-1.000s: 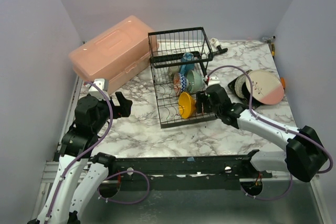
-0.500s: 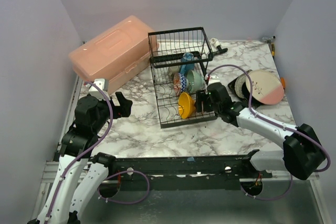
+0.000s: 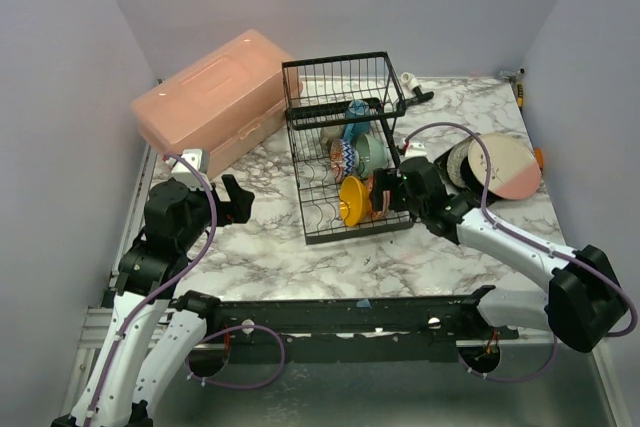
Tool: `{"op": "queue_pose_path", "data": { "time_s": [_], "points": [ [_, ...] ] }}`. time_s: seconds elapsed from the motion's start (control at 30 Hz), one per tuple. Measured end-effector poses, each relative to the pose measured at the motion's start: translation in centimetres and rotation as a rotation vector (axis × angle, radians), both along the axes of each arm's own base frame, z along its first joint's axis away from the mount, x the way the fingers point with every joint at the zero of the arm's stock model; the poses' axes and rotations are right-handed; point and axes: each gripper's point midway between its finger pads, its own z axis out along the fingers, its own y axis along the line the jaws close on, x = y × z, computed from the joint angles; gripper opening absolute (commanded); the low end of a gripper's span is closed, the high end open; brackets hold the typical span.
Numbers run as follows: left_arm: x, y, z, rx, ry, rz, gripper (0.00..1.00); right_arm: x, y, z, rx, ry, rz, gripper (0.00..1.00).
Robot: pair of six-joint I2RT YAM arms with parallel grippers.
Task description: Load the mixed dishes into the dish rack
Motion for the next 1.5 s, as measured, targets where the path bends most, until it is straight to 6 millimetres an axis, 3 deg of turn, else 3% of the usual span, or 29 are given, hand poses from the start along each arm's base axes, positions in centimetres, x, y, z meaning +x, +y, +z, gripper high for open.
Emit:
{"op": "queue_pose_path", "data": {
  "time_s": [0.13, 0.23, 0.4, 0.53, 0.7, 0.77, 0.9, 1.03, 1.23, 1.4, 1.5],
  "points": [
    [0.0, 0.0, 0.0, -0.001, -0.001, -0.001, 0.9, -0.4, -0.5, 1.0, 0.012, 0.0, -0.03, 0.94],
    [0.0, 0.0, 0.0, -0.001, 0.001, -0.002, 0.9, -0.1, -1.4, 2.9, 0.019, -0.03, -0.087, 0.98],
    [0.0, -0.1, 0.0, -0.003, 0.001, -0.005, 0.9, 1.2, -4.6, 5.7, 0.031, -0.095, -0.256, 0.96],
    [-0.1, -0.2, 0.0, -0.006, 0.001, -0.013, 0.9, 2.8, -10.0, 5.2, 0.038, -0.073, -0.453, 0.96],
    [-0.1, -0.3, 0.1, -0.009, -0.004, -0.017, 0.9, 3.9, -19.9, 4.0, 0.099, -0.036, -0.777, 1.0],
    [-0.2, -0.3, 0.2, -0.01, -0.004, -0.02, 0.9, 3.5, -23.8, 3.0, 0.118, -0.02, -0.904, 1.0],
    [-0.2, -0.5, 0.2, -0.015, -0.005, -0.032, 0.9, 2.1, -29.6, 0.7, 0.207, 0.02, -1.076, 0.99],
    [-0.2, -0.7, 0.1, -0.017, 0.0, -0.041, 0.9, 0.5, -33.7, -1.3, 0.349, 0.045, -1.187, 0.99],
    [-0.1, -0.9, -0.1, -0.016, 0.012, -0.046, 0.9, 0.7, -35.8, -3.9, 0.561, 0.052, -1.195, 0.94],
    [0.0, -0.9, -0.3, -0.016, 0.017, -0.049, 0.9, 1.4, -35.3, -6.2, 0.691, 0.057, -1.155, 0.89],
    [0.1, -1.0, -0.3, -0.016, 0.018, -0.049, 0.9, 2.1, -34.7, -6.6, 0.757, 0.019, -1.127, 0.86]
  ]
}}
